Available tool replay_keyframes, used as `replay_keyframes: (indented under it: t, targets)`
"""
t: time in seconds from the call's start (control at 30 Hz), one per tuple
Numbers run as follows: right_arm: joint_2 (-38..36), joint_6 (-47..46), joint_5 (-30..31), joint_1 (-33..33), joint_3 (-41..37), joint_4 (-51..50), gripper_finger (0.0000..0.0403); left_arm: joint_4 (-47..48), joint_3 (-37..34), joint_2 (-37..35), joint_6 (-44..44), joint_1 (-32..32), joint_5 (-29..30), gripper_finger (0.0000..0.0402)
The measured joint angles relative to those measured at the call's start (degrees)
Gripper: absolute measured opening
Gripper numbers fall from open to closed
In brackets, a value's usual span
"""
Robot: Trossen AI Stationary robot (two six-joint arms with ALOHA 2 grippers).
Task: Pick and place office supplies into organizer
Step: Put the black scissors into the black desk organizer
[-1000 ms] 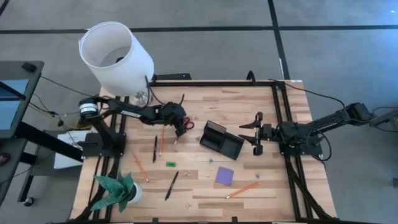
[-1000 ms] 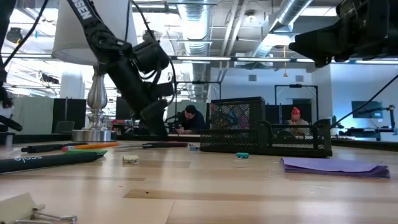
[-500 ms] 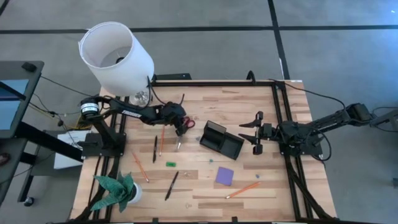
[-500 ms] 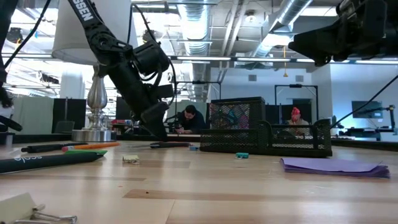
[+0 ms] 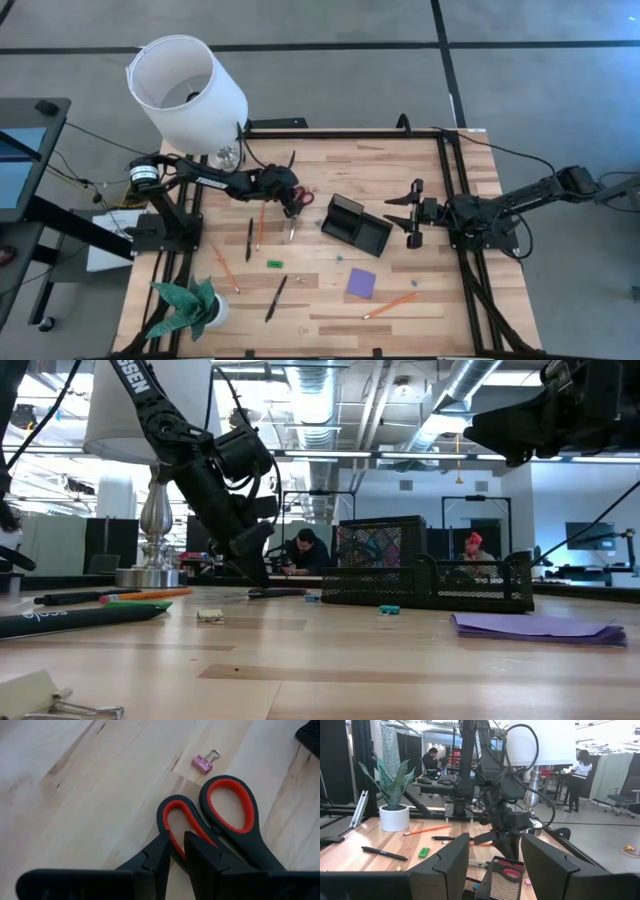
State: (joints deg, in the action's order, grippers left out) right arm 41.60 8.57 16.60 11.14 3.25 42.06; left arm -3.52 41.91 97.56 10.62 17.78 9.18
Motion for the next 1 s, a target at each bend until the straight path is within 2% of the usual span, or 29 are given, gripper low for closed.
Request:
replay_keyframes:
  t: [0.13,0.27,0.63,0.8,1.0]
  targets:
    - [0.0,0.0,0.0,0.0,0.0,0.0,0.0176,0.3,0.0,0.0,-0.1,-0.1,0.4,0.0068]
    - [0.0,0.0,0.0,0.0,0.0,0.0,0.0176,-0.2,0.0,-0.1,-1.0,-0.2,4.7,0.0068]
    - [0.0,0.0,0.0,0.0,0.0,0.0,0.0178,0.2,1.3,-0.1,-2.7,-0.5,5.3,0.0068]
    - [0.0,0.0,0.0,0.0,0.0,0.0,0.0178,0.3,1.3,-0.2,-1.9,-0.5,9.4,0.0073]
    - [0.0,0.0,0.0,0.0,0.0,0.0,0.0175,2.5,1.3,-0.1,-0.9,-0.4,7.6,0.0095]
